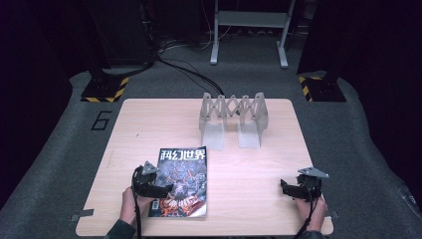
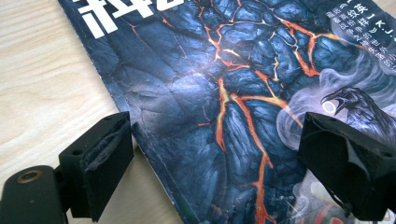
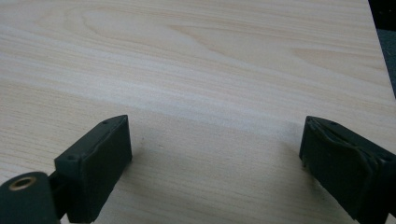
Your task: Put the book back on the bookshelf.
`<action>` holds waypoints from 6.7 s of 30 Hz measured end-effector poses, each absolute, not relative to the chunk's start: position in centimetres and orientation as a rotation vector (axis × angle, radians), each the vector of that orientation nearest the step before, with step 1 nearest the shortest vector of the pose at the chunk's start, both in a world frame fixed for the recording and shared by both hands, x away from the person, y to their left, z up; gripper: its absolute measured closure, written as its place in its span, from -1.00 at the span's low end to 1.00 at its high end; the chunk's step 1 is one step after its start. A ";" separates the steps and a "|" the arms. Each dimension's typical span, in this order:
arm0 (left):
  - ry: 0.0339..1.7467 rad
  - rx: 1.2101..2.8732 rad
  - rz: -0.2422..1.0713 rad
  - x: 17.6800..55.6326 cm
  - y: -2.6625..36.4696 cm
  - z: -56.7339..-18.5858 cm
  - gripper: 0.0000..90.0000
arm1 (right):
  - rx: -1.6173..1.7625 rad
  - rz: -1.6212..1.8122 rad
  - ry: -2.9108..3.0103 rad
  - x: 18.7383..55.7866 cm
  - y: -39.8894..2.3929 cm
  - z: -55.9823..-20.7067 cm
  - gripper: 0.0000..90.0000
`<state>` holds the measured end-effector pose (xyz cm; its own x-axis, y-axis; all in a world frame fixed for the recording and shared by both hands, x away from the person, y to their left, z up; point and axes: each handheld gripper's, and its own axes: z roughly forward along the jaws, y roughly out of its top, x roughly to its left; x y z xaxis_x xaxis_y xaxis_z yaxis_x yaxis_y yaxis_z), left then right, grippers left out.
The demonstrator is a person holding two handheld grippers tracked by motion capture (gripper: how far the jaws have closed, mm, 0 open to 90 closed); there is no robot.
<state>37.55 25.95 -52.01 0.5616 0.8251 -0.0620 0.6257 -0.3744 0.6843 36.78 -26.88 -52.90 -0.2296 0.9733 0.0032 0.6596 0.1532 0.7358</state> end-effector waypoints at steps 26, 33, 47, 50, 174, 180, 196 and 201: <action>1.130 2.097 0.407 37.2 17.0 -52.2 -0.77 | 1.555 0.861 1.947 36.8 -26.9 -52.9 -0.80; 1.108 2.112 0.410 37.0 15.8 -52.2 -0.77 | 1.557 0.861 1.945 36.8 -26.9 -52.9 -0.80; 1.199 2.039 0.499 37.5 20.9 -50.7 -0.97 | 1.543 0.910 1.954 36.6 -25.8 -51.6 -0.70; 1.228 2.057 0.488 37.9 22.2 -51.3 -0.97 | 1.523 0.960 2.010 36.8 -23.9 -50.5 -0.69; 1.156 2.114 0.524 38.0 21.7 -53.0 -0.98 | 1.799 1.236 2.468 42.3 -13.0 -49.7 0.58; 1.156 2.120 0.523 37.9 21.8 -53.0 -0.98 | 1.855 1.221 2.515 42.3 -13.3 -50.3 0.57; 1.146 2.118 0.519 37.9 21.7 -53.0 -0.98 | 1.733 1.232 2.515 43.6 -10.6 -49.8 0.43; 1.138 2.124 0.518 37.9 21.7 -53.0 -0.98 | 1.718 1.225 2.528 43.9 -10.2 -49.4 0.43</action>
